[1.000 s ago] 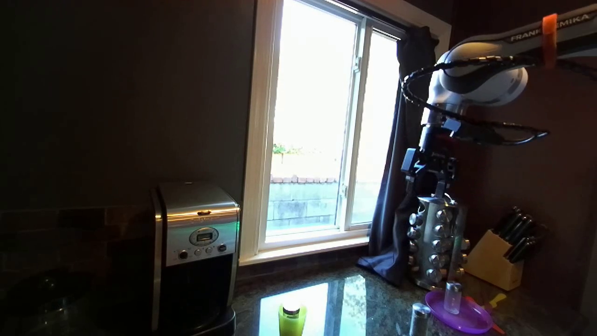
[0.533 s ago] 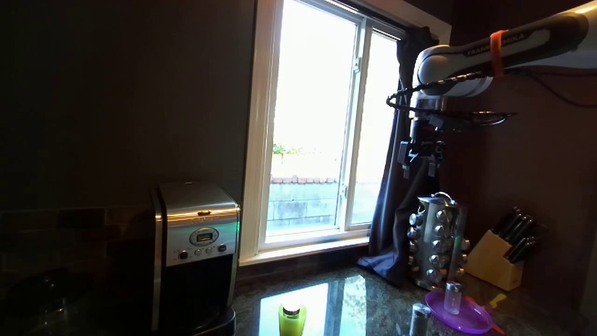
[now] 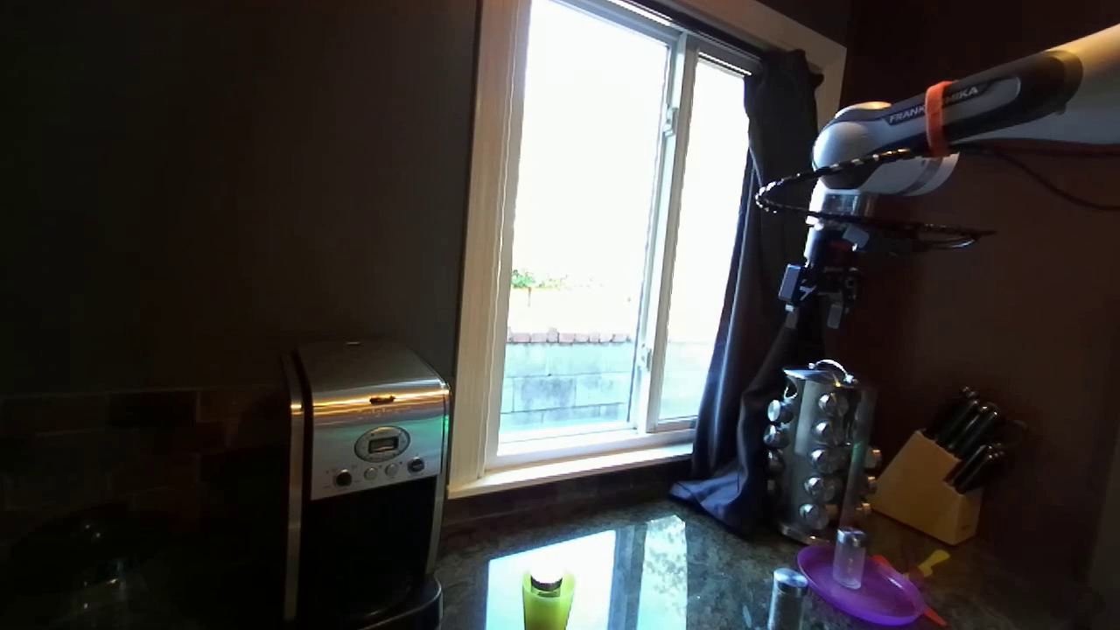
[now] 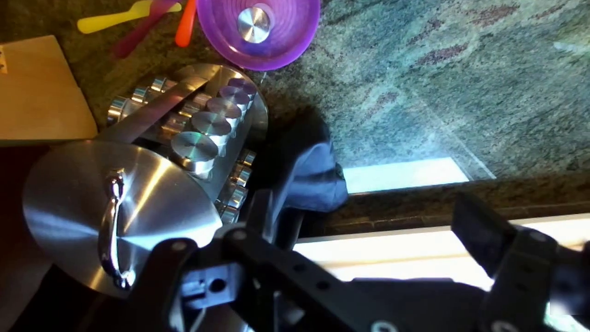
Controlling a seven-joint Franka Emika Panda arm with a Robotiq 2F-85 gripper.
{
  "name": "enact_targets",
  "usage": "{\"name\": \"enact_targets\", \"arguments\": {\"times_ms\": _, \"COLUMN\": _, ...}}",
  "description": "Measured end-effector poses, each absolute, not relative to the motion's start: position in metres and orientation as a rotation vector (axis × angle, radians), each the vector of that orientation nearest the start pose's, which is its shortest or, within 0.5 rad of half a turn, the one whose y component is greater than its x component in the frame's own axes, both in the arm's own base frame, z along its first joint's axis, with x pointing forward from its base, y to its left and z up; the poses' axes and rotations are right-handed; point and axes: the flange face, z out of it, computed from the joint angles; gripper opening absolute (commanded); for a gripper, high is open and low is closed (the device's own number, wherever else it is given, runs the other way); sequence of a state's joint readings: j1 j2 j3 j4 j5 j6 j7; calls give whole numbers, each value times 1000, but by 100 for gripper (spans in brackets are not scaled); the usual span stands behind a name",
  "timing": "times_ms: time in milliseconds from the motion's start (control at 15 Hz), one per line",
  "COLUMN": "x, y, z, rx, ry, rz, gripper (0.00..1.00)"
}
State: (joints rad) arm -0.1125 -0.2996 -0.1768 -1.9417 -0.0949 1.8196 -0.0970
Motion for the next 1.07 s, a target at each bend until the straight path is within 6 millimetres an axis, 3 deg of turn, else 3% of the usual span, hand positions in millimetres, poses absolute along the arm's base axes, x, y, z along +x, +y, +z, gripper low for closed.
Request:
{"name": "enact_targets", "arguments": {"times_ms": 267, "x": 458, "y": -151, "z": 622, "rx": -3195, "ry": 265, "rz": -262, "gripper": 100}}
{"name": "enact_targets", "arguments": {"times_ms": 467, "x": 462, "y": -160, "z": 629, "rx": -3195, "ry": 290, "rz": -282, "gripper": 100}}
{"name": "enact_targets", "arguments": {"times_ms": 800, "x": 477, "y": -218, "z": 637, "rx": -3155, "ry": 379, "rz": -317, "gripper": 100}}
{"name": "enact_targets", "arguments": {"times_ms": 1067, "x": 493, "y": -264, "z": 620, "rx": -3122, "ry": 375, "rz": -317, "gripper": 100}}
